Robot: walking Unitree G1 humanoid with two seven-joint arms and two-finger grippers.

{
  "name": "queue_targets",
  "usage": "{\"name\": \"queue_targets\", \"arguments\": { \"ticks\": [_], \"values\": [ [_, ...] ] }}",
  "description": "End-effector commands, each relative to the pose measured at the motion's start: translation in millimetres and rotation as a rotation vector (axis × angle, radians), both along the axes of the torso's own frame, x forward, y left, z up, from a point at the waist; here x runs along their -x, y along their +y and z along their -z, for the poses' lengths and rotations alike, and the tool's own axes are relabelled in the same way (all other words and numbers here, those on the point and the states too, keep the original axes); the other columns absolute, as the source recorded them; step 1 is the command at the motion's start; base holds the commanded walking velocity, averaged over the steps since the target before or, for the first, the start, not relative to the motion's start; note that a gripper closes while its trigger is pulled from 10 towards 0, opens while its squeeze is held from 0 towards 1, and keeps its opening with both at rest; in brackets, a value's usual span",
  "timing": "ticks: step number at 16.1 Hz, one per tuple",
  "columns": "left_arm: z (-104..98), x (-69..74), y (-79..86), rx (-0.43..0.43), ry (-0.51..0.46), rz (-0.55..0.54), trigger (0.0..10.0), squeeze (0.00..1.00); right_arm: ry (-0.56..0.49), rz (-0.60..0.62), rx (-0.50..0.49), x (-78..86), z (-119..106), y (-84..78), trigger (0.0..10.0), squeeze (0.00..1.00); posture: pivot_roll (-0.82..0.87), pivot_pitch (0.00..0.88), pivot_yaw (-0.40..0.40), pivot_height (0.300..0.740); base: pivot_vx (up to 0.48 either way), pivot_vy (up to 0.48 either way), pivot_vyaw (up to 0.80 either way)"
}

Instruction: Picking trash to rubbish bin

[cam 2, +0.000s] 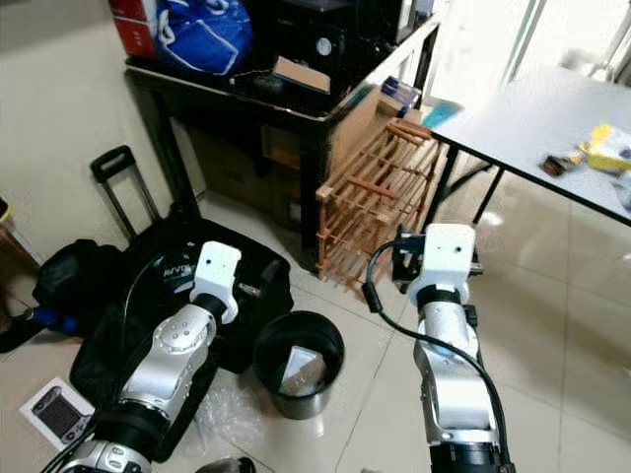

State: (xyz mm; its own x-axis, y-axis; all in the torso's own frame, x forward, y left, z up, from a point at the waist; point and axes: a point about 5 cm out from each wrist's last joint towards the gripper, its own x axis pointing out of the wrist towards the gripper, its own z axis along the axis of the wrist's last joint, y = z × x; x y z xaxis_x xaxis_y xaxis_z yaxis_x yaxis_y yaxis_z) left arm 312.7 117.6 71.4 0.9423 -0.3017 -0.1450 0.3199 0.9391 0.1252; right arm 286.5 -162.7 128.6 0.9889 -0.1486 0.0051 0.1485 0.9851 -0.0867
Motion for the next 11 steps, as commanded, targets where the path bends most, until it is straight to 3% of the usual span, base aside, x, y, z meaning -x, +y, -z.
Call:
{"name": "queue_targets", "arguments": {
  "ticks": [1,11],
  "values": [
    [-0.7,1.2,-5.5,0.001,-0.003,0.031,10.0,0.0,0.0,0.025,-0.011,1.3,-2.3,-4.0,10.0,0.0,-0.06,0.07,0.008,0.74,0.0,-0.461,0.0],
    [0.4,1.3,-5.2,-0.002,0.004,0.035,10.0,0.0,0.015,0.03,-0.026,0.3,-0.5,-4.4,10.0,0.0,-0.06,0.074,0.01,0.74,0.0,-0.461,0.0]
  ]
}}
